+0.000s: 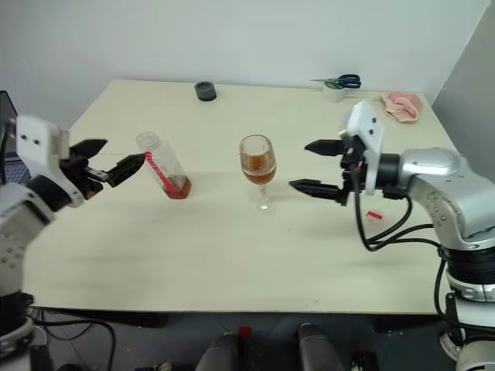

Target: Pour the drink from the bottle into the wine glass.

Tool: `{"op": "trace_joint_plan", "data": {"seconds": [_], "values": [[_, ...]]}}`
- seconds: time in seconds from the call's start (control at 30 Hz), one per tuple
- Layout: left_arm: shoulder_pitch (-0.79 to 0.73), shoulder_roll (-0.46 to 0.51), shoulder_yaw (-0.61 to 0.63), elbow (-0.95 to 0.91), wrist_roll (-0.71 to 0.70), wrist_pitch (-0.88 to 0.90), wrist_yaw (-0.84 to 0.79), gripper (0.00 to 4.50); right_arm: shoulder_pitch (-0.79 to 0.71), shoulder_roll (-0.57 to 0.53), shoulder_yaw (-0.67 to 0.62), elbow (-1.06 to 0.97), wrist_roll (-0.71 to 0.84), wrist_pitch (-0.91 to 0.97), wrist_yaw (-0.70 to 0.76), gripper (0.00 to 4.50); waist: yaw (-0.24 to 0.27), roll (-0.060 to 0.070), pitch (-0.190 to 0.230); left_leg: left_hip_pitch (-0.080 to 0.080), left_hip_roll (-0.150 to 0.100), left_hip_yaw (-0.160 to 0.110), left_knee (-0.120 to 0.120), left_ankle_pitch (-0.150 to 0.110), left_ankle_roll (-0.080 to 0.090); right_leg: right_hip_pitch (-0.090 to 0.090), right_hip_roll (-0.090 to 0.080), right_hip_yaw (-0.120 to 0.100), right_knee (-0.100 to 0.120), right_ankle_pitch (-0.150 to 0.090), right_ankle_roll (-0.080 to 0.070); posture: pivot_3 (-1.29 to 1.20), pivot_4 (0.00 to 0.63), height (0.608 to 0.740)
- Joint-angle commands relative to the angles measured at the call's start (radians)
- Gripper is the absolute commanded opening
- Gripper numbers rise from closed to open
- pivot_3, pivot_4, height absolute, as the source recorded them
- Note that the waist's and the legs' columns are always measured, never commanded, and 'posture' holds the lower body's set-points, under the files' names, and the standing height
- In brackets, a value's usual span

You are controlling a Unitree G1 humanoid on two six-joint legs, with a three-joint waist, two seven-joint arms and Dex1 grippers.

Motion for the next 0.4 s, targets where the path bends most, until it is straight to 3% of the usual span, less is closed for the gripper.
{"op": "trace_joint_plan", "data": {"seconds": [0.03, 0.2, 0.4], "values": [[-0.001, 0.077, -0.001, -0.02, -0.123, 0.007, -0.223, 4.48, -0.003, -0.042, -0.033, 0.043, -0.003, -0.032, 0.069, 4.5, -0.001, 0.0, 0.0, 0.0, 0.0, 0.001, 0.0, 0.0, 0.0, 0.0, 0.0, 0.0, 0.0, 0.0, 0.0, 0.0, 0.15, 0.74], [-0.01, 0.137, -0.042, 0.055, -0.114, -0.037, -0.356, 4.48, -0.003, -0.059, -0.055, 0.057, 0.03, -0.024, 0.115, 4.5, -0.003, 0.001, 0.001, 0.0, 0.001, 0.002, -0.001, 0.0, 0.0, -0.001, 0.001, 0.002, 0.0, 0.0, 0.0, 0.0, 0.15, 0.74], [-0.054, 0.149, -0.05, 0.103, -0.123, -0.039, -0.405, 4.48, -0.007, -0.044, -0.063, 0.051, 0.056, -0.016, 0.131, 4.5, -0.003, 0.001, 0.001, 0.0, 0.002, 0.002, -0.001, 0.0, 0.0, -0.001, 0.002, 0.003, -0.001, 0.0, 0.0, 0.0, 0.15, 0.74]]}}
